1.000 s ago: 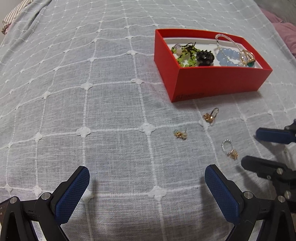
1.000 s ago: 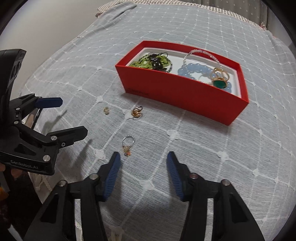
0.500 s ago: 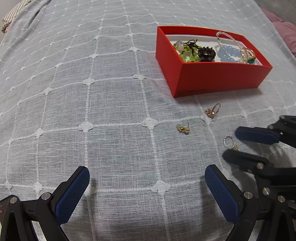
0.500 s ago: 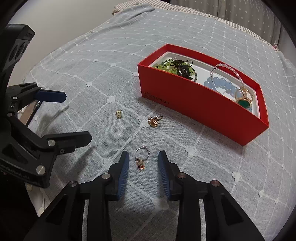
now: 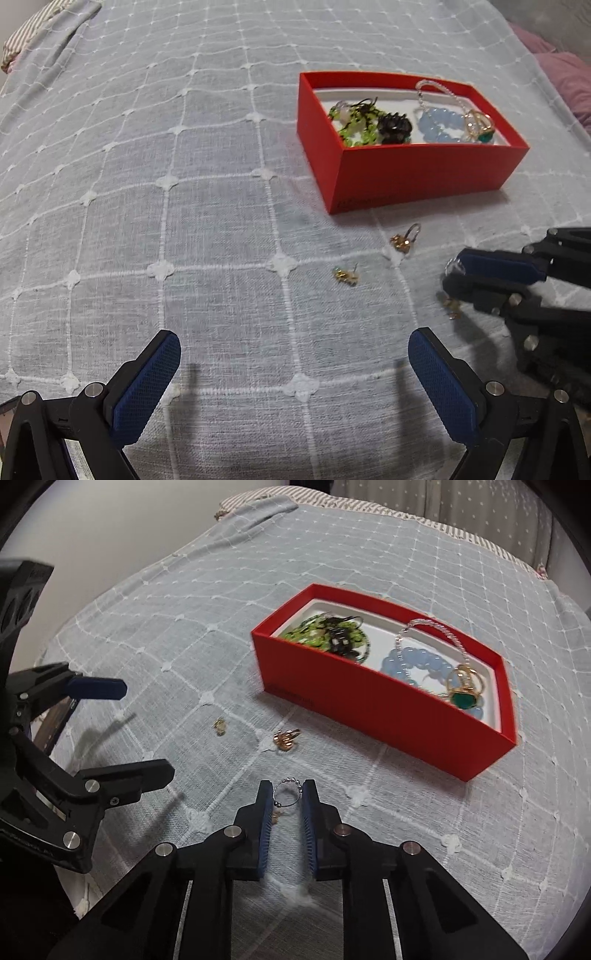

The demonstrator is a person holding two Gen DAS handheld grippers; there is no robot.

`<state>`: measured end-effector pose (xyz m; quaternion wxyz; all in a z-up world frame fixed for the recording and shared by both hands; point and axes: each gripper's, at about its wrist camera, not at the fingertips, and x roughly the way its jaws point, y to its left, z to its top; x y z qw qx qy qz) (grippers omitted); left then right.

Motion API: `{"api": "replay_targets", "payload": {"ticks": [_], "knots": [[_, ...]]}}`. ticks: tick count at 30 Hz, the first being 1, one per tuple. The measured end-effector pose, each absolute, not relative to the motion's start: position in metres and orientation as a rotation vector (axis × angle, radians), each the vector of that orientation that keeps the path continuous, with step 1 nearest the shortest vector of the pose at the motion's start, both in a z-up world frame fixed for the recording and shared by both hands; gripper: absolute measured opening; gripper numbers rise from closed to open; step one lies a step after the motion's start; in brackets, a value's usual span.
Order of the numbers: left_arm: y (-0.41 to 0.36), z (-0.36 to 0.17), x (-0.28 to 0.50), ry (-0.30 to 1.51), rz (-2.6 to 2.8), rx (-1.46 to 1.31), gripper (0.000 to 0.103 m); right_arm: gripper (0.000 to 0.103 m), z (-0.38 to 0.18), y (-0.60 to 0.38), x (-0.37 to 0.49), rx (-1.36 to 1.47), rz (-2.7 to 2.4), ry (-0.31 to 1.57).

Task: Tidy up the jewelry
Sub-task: 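Grasp the silver hoop earring with right tool while left tool grasps gold earring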

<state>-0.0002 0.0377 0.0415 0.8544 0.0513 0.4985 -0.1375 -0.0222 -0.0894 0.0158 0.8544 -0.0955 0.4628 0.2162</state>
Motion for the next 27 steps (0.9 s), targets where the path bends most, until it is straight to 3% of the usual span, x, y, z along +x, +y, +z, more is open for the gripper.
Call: {"api": "replay_targets", "payload": {"ticks": [7,15,21,27], "knots": [[0.028,0.048,-0.001,1.005,-0.330,0.084,0.085,0.017,0.025,-0.107,-0.020,-0.165,0.410,0.985],[-0.009,0.050,0.003,0.949,-0.477,0.109,0.037,0.017,0.030,-0.125,-0.021,-0.136,0.371,0.995],[-0.029,0.043,0.010,0.935,-0.509,0.168,0.025,0.017,0.032,-0.132,-0.020,-0.124,0.354,1.006],[-0.038,0.035,0.020,0.945,-0.486,0.195,0.024,0.017,0.033,-0.133,-0.020,-0.118,0.356,1.006]]}}
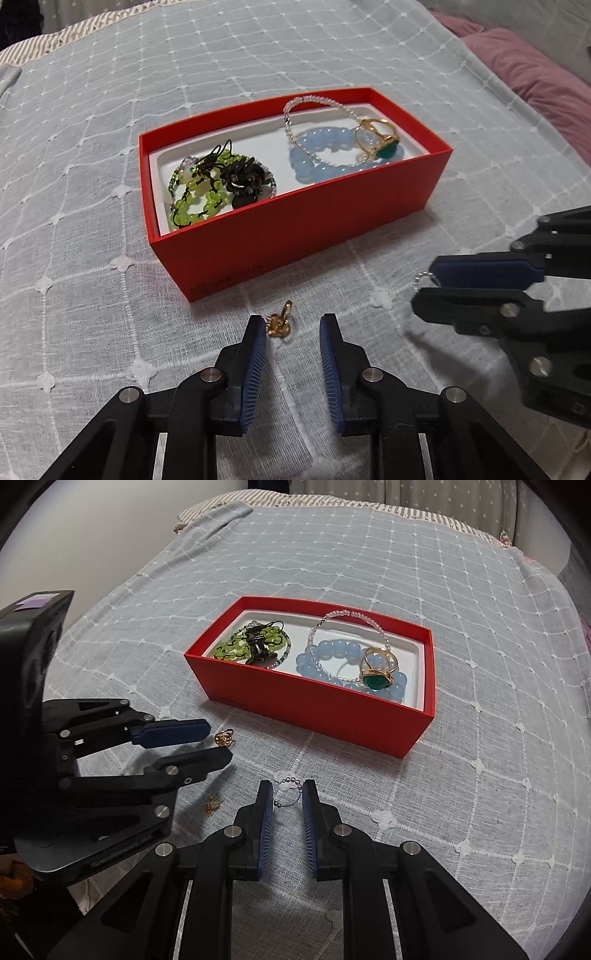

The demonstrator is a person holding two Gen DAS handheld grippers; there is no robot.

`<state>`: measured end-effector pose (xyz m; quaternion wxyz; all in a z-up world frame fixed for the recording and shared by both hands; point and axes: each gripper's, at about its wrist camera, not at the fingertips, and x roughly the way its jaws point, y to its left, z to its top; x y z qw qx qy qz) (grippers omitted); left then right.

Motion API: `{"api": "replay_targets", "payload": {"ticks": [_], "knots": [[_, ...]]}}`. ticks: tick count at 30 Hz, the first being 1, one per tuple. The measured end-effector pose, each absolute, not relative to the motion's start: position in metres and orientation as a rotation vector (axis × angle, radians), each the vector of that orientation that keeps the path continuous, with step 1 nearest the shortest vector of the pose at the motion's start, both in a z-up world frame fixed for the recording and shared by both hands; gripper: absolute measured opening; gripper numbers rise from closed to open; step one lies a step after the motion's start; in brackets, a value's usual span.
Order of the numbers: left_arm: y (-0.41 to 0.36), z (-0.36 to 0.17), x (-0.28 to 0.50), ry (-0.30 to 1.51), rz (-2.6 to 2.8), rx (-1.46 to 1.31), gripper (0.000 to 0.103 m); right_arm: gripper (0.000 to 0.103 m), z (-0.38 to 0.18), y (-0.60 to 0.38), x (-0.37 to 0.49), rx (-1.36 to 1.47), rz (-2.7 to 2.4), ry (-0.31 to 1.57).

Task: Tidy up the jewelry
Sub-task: 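Grasp the silver hoop earring with right tool while left tool grasps gold earring, then lower both earrings into the red box and open both tools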

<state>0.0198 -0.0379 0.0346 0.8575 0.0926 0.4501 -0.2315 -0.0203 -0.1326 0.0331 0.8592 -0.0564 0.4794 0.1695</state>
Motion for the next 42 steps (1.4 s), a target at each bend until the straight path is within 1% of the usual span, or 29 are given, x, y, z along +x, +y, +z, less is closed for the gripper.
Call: {"api": "replay_targets", "payload": {"ticks": [5,8,11,12,28,42], "knots": [[-0.041,0.028,0.027,0.965,-0.459,0.192,0.022,0.017,0.033,-0.133,-0.021,-0.121,0.351,1.009],[-0.042,0.027,0.030,0.965,-0.450,0.189,0.018,0.017,0.032,-0.133,-0.020,-0.118,0.347,1.013],[-0.041,0.027,0.031,0.966,-0.438,0.186,0.011,0.017,0.031,-0.133,-0.020,-0.115,0.343,1.014],[-0.042,0.026,0.032,0.966,-0.435,0.186,0.010,0.017,0.031,-0.133,-0.020,-0.115,0.342,1.015],[-0.035,0.033,0.027,0.964,-0.437,0.164,0.009,0.017,0.036,-0.137,-0.022,-0.100,0.339,0.996],[-0.020,0.063,0.021,0.898,-0.437,0.093,0.009,0.017,0.060,-0.146,-0.024,-0.066,0.349,0.935]]}}
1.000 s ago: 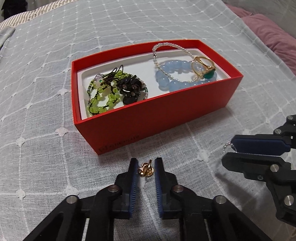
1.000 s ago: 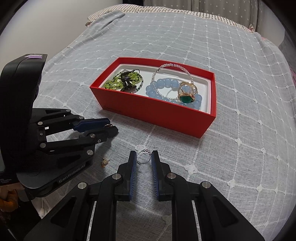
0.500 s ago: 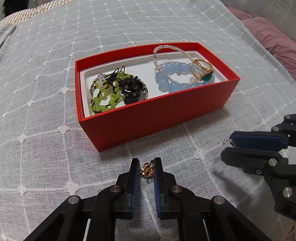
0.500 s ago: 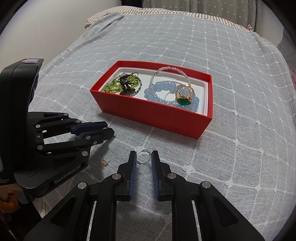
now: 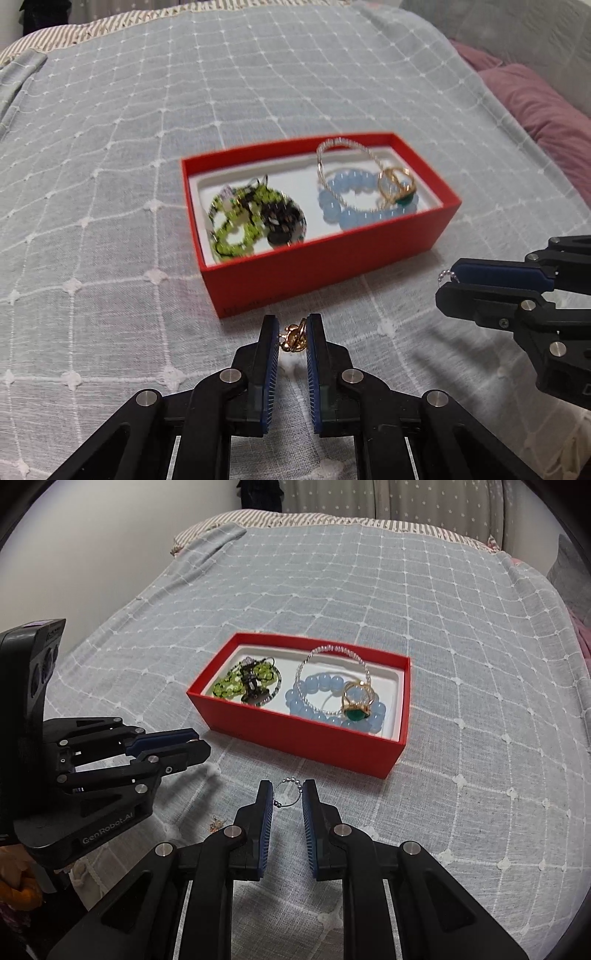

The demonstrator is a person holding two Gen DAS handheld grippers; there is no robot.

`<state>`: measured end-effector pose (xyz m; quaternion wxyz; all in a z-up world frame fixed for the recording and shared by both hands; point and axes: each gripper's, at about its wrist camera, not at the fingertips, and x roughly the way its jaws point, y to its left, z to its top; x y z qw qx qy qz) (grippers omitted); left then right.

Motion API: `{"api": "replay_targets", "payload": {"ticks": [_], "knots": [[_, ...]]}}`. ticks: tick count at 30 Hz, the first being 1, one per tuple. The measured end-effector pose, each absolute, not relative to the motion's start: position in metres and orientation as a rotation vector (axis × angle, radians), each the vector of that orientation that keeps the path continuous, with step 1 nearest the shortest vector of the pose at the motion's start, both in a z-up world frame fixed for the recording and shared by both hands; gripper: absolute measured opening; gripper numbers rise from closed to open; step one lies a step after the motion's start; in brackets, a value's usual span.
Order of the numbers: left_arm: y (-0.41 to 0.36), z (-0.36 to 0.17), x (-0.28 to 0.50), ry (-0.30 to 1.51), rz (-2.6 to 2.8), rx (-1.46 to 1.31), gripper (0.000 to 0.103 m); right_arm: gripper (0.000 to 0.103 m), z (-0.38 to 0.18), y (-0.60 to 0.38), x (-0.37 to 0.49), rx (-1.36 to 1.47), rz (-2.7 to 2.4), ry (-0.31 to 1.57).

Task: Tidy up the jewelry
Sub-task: 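Lower both earrings into the red box and open both tools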

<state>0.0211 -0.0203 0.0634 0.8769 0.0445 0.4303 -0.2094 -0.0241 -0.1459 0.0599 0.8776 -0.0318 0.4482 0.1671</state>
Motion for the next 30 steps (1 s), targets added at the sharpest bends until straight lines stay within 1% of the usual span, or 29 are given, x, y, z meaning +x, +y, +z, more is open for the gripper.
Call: {"api": "replay_targets", "payload": {"ticks": [8,19,23,30], "knots": [[-0.019,0.084,0.026,0.839,-0.448,0.046,0.009,0.017,0.084,-0.152,-0.016,-0.040,0.348,0.849],[-0.022,0.103,0.049,0.769,-0.380,-0.020,0.009,0.017,0.089,-0.160,0.011,0.004,0.316,0.797],[-0.020,0.101,0.058,0.766,-0.315,-0.010,0.009,0.017,0.085,-0.154,0.019,-0.003,0.313,0.800],[-0.015,0.087,0.072,0.816,-0.276,-0.032,0.009,0.017,0.079,-0.151,0.030,0.003,0.300,0.800]]}}
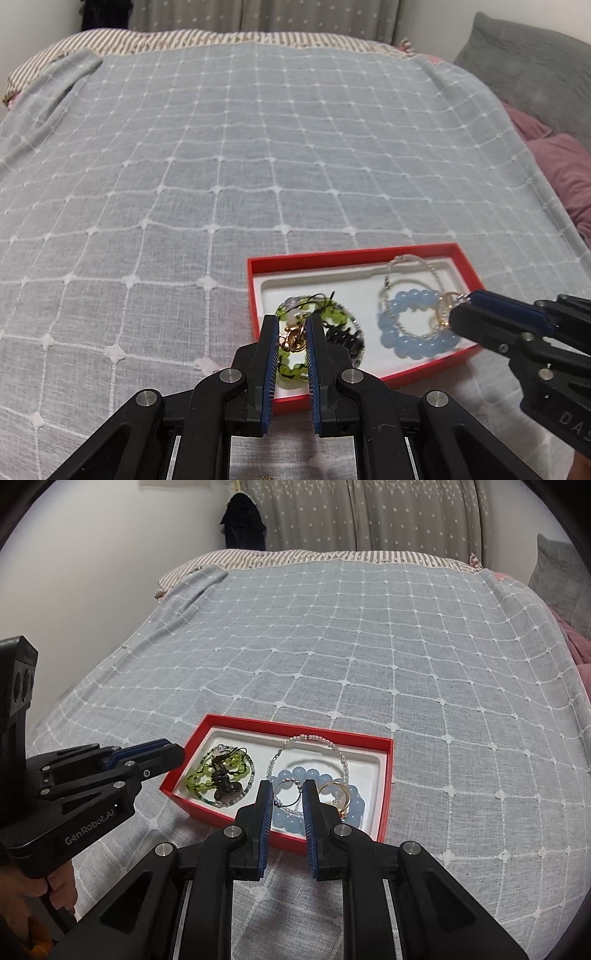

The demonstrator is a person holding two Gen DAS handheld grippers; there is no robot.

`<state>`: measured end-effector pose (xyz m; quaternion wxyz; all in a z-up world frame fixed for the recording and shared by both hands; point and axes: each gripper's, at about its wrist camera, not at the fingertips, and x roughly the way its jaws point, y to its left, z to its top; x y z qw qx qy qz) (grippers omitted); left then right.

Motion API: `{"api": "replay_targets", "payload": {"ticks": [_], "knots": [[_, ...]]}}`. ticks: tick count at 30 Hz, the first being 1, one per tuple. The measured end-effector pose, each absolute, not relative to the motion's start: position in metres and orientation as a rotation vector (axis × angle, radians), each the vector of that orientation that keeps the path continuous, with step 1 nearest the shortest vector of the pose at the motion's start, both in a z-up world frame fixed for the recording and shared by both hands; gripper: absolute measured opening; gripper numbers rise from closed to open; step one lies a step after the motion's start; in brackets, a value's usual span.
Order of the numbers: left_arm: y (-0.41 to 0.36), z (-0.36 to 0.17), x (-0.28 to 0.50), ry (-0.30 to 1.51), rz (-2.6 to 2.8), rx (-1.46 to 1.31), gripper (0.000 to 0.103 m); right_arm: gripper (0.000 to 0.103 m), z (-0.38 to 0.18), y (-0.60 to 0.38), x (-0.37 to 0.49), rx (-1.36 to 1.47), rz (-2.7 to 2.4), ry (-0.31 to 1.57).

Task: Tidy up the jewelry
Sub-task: 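Lower both earrings into the red box and open both tools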

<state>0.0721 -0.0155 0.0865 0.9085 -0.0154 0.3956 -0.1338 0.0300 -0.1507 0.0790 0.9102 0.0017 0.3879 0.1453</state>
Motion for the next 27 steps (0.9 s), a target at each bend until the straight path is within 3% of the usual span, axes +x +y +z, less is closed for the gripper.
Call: {"api": "replay_targets", "payload": {"ticks": [18,23,24,27], "knots": [[-0.019,0.071,0.080,0.859,-0.280,-0.020,0.010,0.018,0.064,-0.145,0.042,0.007,0.300,0.806],[-0.018,0.073,0.078,0.866,-0.299,-0.022,0.017,0.019,0.068,-0.146,0.039,0.003,0.307,0.802],[-0.017,0.073,0.078,0.867,-0.304,-0.021,0.021,0.021,0.069,-0.147,0.039,0.000,0.305,0.802],[-0.017,0.076,0.075,0.868,-0.324,-0.025,0.028,0.049,0.072,-0.148,0.035,0.002,0.308,0.797]]}}
